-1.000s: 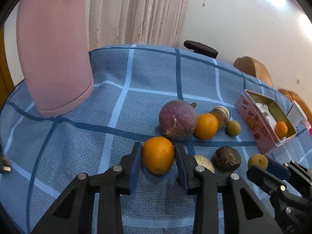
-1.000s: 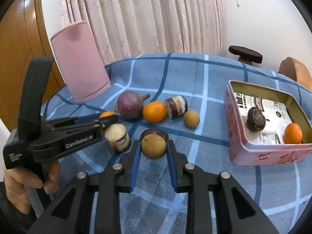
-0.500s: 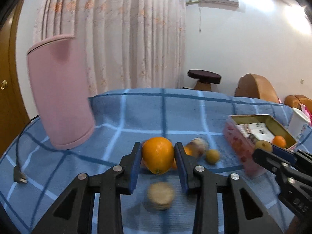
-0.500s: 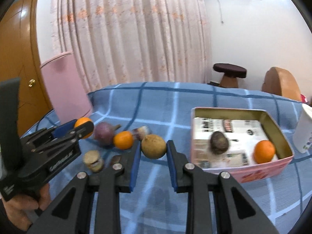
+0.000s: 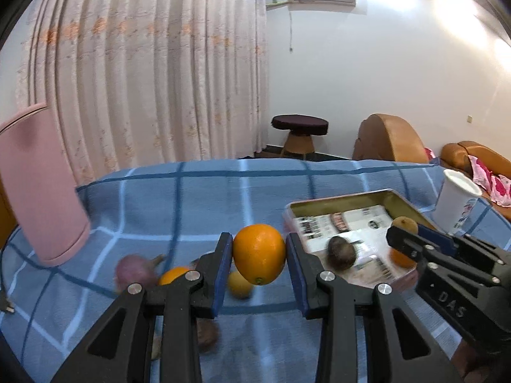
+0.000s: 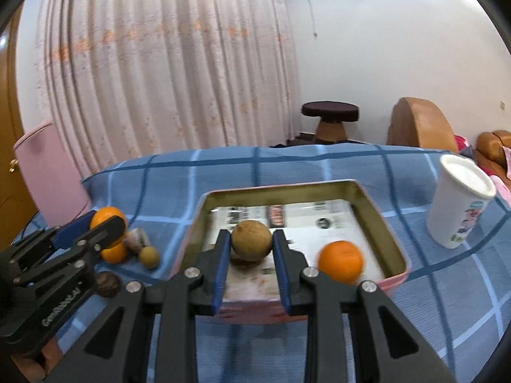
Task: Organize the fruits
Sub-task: 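Carry both fruits over the pink tin and open both grippers to release them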
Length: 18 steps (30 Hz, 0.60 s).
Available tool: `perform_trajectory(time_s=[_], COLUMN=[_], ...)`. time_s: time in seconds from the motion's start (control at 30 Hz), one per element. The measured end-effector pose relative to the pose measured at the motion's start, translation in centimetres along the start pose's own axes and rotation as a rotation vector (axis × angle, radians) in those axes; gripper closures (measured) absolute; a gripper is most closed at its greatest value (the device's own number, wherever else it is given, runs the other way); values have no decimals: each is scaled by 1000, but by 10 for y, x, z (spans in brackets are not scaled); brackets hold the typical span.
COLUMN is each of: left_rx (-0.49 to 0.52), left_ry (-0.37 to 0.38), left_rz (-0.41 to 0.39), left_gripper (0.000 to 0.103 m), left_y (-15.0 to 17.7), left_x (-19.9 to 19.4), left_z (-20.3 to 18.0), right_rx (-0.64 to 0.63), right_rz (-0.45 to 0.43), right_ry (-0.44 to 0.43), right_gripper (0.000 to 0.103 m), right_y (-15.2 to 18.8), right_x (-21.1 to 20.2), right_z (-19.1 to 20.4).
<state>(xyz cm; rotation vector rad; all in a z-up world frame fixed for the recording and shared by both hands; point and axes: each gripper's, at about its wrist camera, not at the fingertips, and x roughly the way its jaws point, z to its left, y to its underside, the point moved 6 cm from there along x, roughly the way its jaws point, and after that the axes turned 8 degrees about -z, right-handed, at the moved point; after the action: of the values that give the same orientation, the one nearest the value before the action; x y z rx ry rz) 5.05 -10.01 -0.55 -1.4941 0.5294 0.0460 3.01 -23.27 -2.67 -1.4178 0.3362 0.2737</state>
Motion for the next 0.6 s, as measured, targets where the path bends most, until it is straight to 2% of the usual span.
perform_trajectory(time_s=[0.3, 0.6], left_rx=[51, 73], left_ry=[65, 94], left_rz=[17, 61], left_gripper=[67, 67], left_y=[-4, 2], left_x=[23, 47], left_z=[-59, -90], right_rx=[50, 49], right_rz=[29, 66], right_ry=[71, 90], right_gripper=[73, 73], right_y=[-3, -1], right_x=[8, 21], right_z=[-58, -79])
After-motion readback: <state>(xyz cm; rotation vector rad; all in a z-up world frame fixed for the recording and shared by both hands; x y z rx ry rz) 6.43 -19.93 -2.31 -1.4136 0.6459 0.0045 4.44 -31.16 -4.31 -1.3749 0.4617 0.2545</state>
